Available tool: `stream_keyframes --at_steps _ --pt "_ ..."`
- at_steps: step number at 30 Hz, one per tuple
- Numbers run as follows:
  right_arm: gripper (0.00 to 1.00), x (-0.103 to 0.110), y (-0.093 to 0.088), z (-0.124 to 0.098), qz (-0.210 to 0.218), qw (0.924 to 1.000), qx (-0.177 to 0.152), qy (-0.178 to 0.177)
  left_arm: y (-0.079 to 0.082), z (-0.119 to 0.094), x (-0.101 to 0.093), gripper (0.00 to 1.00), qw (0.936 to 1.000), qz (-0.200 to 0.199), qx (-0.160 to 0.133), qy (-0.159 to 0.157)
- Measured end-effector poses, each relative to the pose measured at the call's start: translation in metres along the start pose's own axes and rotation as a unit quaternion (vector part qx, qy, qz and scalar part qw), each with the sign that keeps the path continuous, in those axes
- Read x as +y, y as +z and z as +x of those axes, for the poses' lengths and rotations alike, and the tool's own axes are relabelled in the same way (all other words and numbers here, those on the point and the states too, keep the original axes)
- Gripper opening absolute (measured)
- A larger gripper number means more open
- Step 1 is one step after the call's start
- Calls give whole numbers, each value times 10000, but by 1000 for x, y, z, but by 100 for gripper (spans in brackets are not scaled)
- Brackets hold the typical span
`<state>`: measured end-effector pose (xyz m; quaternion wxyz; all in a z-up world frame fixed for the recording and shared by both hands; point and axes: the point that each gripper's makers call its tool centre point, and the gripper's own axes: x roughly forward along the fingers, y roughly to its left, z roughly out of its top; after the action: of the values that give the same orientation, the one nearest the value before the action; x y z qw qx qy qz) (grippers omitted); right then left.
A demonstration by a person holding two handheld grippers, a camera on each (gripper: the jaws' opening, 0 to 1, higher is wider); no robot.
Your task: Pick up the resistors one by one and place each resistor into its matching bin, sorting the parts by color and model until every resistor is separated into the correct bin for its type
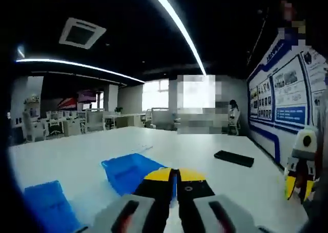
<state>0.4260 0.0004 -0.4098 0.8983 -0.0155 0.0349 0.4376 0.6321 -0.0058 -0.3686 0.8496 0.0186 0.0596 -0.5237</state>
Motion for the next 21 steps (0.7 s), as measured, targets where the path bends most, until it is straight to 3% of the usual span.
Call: stream_keyframes --at_steps 2,4,5,6,12,16,21 --pt "22 -2 -4 0 73 10000 30 -33 3 14 13 7 9993 246 127 243" --pt "22 -4 -11 -1 87 9998 176 -97 7 23 27 8 9981 180 178 566" --pt "22 -4 -12 -1 78 9997 207 -110 10 26 41 9 9952 166 262 932" --pt "22 -5 -12 -3 45 9996 240 -125 11 30 48 9 9945 168 326 980" --pt "22 -17 -15 -12 43 9990 318 -309 15 44 78 4 9932 -306 348 1069" --pt "22 -21 -16 -17 84 9986 318 -406 20 31 76 10 9933 -471 342 994" --pt "22 -19 -22 -17 138 9984 369 -394 23 -1 61 14 9947 223 752 661"
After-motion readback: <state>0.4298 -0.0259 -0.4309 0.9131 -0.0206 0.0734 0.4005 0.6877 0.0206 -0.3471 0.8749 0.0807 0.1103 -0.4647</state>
